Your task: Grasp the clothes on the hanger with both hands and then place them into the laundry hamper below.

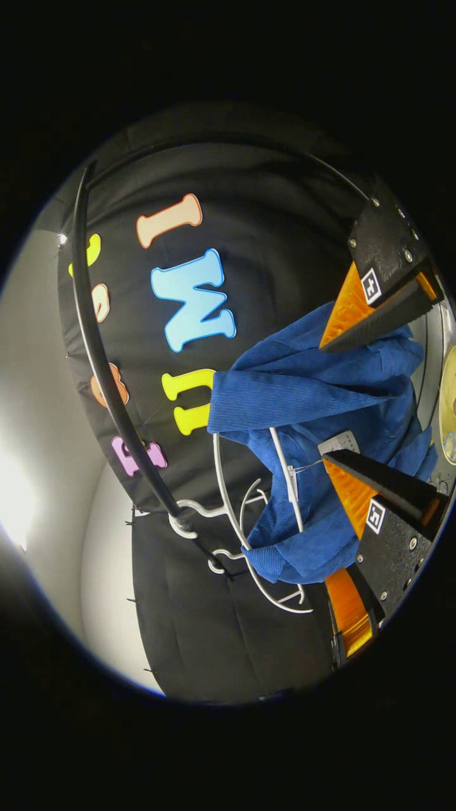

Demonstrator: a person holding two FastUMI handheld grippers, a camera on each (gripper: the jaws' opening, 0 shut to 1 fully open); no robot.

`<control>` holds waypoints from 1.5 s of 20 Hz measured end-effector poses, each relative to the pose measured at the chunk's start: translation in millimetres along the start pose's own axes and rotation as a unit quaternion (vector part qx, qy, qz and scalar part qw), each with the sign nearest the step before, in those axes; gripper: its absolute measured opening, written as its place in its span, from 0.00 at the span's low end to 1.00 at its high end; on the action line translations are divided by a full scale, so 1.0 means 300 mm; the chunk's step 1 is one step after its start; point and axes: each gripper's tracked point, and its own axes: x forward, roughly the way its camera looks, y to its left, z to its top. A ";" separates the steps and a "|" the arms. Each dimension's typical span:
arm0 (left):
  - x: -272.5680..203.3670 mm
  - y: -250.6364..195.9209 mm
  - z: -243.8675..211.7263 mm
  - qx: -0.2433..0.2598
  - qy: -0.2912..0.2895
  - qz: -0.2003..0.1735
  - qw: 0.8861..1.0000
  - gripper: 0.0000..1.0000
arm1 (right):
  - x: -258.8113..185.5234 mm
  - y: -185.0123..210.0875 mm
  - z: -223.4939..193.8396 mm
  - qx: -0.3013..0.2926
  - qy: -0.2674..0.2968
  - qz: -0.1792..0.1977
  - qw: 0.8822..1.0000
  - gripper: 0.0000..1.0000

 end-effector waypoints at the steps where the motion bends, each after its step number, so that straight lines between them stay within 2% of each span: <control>1: 0.022 -0.002 -0.001 0.001 0.001 0.005 1.000 0.92 | 0.026 0.002 -0.004 0.001 0.002 0.005 1.000 0.91; 2: 0.043 -0.005 -0.003 0.000 0.002 0.009 1.000 0.93 | 0.052 0.002 -0.005 0.002 0.003 0.008 1.000 0.95; 3: 0.066 -0.013 -0.005 -0.002 0.004 0.011 1.000 0.94 | 0.078 0.003 -0.003 0.003 0.003 0.011 1.000 0.91; 4: 0.091 -0.014 -0.005 -0.005 0.005 0.013 1.000 0.94 | 0.104 0.001 -0.003 0.003 0.003 0.013 1.000 0.95; 7: 0.161 -0.025 -0.019 0.000 0.012 0.022 1.000 0.92 | 0.185 -0.013 -0.008 0.004 0.004 0.011 1.000 0.95; 10: 0.217 -0.038 -0.032 0.005 0.018 0.032 0.999 0.94 | 0.249 -0.018 -0.025 0.006 0.016 0.015 1.000 0.95; 13: 0.279 -0.034 -0.052 0.003 0.023 0.054 0.998 0.92 | 0.312 -0.011 -0.044 0.008 0.023 0.019 1.000 0.95; 19: 0.352 0.002 -0.068 -0.003 0.019 0.102 0.995 0.92 | 0.373 0.001 -0.047 0.003 0.016 0.015 1.000 0.95; 21: 0.364 0.009 -0.078 -0.005 0.020 0.109 0.994 0.94 | 0.387 0.004 -0.050 0.001 0.013 0.012 1.000 0.95; 23: 0.367 0.007 -0.079 -0.001 0.018 0.112 0.994 0.92 | 0.394 0.001 -0.050 0.003 0.011 0.008 1.000 0.93; 25: 0.379 0.003 -0.080 0.002 0.018 0.114 0.993 0.84 | 0.406 -0.003 -0.046 0.007 0.011 0.006 1.000 0.86; 27: 0.395 0.012 -0.088 0.004 0.020 0.124 0.992 0.74 | 0.412 -0.013 -0.045 0.006 0.008 0.002 1.000 0.72; 28: 0.396 0.002 -0.087 0.002 0.019 0.119 0.993 0.69 | 0.416 -0.014 -0.043 0.006 0.008 0.003 1.000 0.71; 29: 0.395 0.002 -0.082 0.002 0.017 0.120 0.993 0.64 | 0.419 -0.012 -0.043 0.006 0.008 0.005 1.000 0.61; 30: 0.393 0.007 -0.086 0.004 0.016 0.123 0.992 0.54 | 0.420 -0.006 -0.047 0.004 0.007 0.008 1.000 0.57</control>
